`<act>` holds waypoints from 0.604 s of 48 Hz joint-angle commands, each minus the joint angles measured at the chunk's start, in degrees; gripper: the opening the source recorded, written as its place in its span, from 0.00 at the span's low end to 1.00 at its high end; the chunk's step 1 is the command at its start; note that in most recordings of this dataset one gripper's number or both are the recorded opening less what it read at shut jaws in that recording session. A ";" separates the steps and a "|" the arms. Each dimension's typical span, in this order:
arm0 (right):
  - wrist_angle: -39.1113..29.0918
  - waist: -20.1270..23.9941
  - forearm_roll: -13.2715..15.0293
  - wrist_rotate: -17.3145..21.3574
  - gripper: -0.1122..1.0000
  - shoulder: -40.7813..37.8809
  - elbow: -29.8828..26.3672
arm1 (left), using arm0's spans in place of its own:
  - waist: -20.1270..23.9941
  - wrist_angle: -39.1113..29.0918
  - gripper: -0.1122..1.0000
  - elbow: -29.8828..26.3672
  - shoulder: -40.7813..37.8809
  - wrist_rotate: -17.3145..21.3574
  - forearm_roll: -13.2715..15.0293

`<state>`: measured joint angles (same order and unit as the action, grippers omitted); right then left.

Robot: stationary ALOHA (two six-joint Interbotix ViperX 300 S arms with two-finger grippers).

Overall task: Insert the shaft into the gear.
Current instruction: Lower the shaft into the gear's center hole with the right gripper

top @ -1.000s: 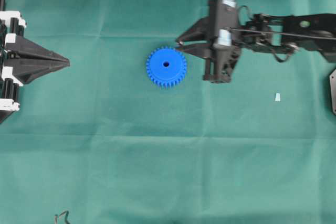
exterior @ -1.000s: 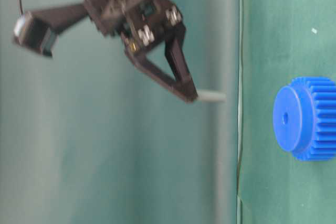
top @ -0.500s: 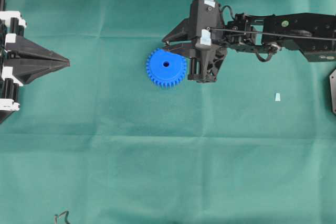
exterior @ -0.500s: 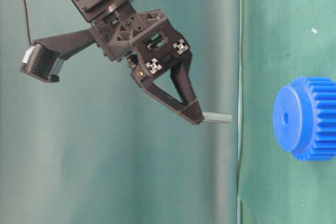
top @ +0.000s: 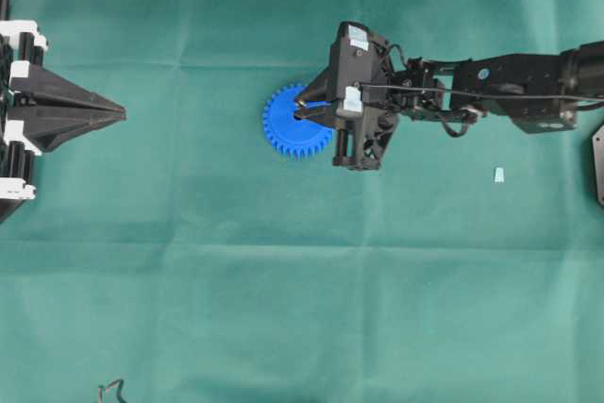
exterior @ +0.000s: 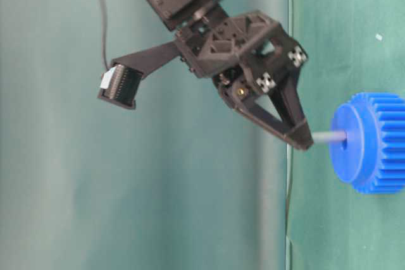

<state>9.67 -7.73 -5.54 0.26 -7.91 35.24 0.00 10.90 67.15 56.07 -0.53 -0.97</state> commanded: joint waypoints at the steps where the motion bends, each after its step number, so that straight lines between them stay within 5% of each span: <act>1: 1.93 0.09 -0.18 0.09 0.25 -0.97 -0.26 | 0.09 0.26 0.10 -1.49 -0.26 0.09 -0.18; 29: 3.43 0.00 -0.18 0.44 0.25 -3.52 -0.26 | 0.79 0.00 0.10 -1.58 -0.18 0.18 -0.18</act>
<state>12.74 -7.82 -5.54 0.79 -12.13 35.42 0.44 10.72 67.15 56.07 -0.44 -0.97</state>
